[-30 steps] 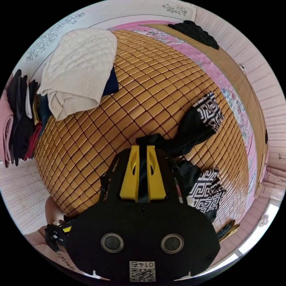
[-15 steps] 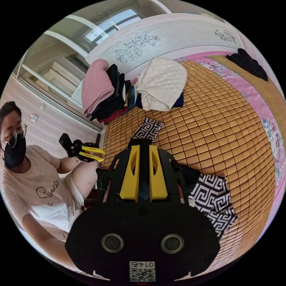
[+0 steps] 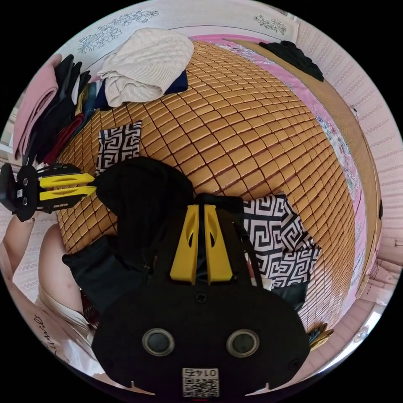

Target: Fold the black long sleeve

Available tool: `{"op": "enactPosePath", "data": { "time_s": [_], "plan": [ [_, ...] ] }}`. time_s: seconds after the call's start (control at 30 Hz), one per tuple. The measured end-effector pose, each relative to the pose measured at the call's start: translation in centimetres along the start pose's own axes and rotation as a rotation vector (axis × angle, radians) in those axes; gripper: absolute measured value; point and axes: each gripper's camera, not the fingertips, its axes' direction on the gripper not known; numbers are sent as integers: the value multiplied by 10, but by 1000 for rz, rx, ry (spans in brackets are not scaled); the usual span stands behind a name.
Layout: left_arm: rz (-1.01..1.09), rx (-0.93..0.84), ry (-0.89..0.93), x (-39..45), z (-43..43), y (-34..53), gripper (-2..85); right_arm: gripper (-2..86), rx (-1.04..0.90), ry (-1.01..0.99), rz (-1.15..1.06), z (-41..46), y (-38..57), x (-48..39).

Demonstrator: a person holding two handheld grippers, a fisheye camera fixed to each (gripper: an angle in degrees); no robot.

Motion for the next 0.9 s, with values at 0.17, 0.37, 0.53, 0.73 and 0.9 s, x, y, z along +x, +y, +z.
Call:
{"op": "enactPosePath", "data": {
  "time_s": [0.17,0.37,0.53,0.73,0.9],
  "plan": [
    [-37,15,25,4,-45,46,3,-2,130,-62,77,-33,19,24],
    [44,-16,72,4,-139,96,10,-3,265,-346,312,-53,45,75],
    [-276,38,46,-53,-139,118,31,-1,271,-360,399,-40,47,84],
    [-477,22,79,-60,-112,147,64,-1,186,-247,406,-25,40,78],
    [-514,-97,33,-45,-65,149,93,-1,132,-152,328,-24,40,63]
  ]
}}
